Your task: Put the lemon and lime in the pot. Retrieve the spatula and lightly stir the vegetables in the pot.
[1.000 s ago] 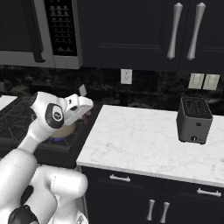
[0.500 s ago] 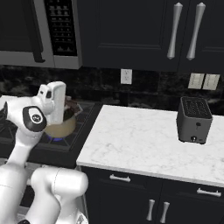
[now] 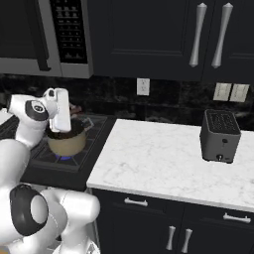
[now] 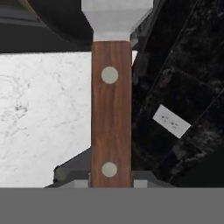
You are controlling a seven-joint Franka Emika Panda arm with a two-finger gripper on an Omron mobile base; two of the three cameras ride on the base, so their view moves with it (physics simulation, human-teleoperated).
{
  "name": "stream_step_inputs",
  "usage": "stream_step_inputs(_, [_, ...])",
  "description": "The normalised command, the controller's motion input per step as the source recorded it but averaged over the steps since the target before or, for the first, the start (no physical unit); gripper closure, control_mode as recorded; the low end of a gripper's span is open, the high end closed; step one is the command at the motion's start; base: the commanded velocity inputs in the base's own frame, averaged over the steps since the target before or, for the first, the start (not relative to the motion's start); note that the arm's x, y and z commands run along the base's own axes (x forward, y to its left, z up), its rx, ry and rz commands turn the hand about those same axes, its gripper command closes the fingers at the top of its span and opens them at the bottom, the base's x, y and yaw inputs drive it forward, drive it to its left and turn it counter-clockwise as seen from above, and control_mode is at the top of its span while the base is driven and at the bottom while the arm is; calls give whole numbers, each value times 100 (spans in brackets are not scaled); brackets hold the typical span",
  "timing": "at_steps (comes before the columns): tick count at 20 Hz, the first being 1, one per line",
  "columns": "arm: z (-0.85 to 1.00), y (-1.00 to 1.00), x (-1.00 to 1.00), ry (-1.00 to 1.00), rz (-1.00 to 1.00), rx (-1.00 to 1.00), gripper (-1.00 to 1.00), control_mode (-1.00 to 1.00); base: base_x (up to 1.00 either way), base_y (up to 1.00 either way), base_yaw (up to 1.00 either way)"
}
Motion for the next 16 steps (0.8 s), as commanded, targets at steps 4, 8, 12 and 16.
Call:
stream_step_inputs(4, [-4, 57, 52, 43, -3, -56, 100, -100, 0, 0, 0])
stream_step_inputs(8, [-22, 29, 42, 35, -2, -63, 100, -100, 0, 0, 0])
stream_step_inputs(12, [-40, 6, 37, 29, -1, -57, 100, -100, 0, 0, 0])
stream_step_inputs(16, [-68, 16, 17, 26, 0, -38, 100, -100, 0, 0, 0])
